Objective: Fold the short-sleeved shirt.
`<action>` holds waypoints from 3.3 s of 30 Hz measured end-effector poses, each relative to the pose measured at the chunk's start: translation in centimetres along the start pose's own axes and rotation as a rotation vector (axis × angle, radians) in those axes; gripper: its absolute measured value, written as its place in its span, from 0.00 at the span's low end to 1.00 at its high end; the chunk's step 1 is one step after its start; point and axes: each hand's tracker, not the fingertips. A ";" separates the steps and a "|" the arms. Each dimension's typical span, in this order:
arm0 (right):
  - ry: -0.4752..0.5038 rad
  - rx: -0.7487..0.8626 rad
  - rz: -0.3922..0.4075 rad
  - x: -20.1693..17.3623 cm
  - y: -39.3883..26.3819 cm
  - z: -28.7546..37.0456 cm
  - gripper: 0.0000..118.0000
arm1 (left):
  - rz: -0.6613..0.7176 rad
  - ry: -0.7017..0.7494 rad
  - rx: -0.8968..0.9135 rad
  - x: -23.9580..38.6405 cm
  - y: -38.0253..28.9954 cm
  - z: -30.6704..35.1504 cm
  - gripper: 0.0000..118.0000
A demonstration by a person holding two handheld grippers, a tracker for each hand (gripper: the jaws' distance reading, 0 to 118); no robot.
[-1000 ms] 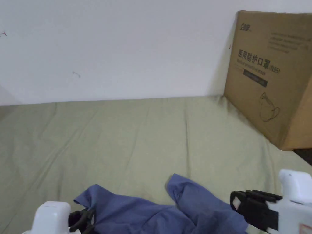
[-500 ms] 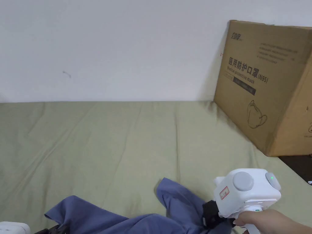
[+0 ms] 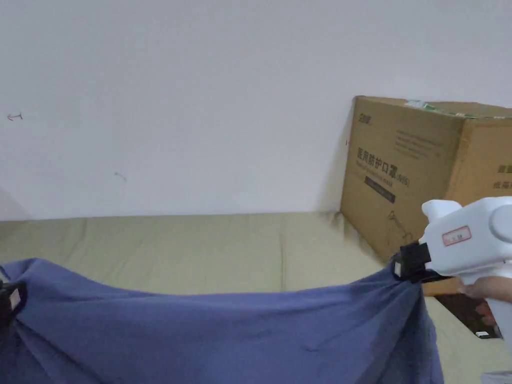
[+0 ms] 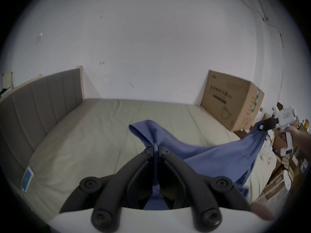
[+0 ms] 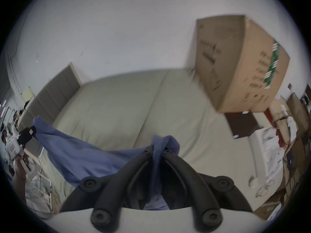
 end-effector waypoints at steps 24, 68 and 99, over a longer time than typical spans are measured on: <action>-0.247 0.585 0.129 -6.2 28.2 8.5 0.04 | -0.021 0.080 0.371 5.7 23.6 -6.2 0.04; -0.089 -0.109 -0.168 0.6 -26.2 -1.5 0.20 | 0.122 0.009 -0.337 -0.5 -19.1 0.3 0.47; 0.114 0.509 -0.016 -9.6 -21.5 3.4 0.00 | 0.204 -0.250 -0.376 -2.4 -5.9 -7.5 0.00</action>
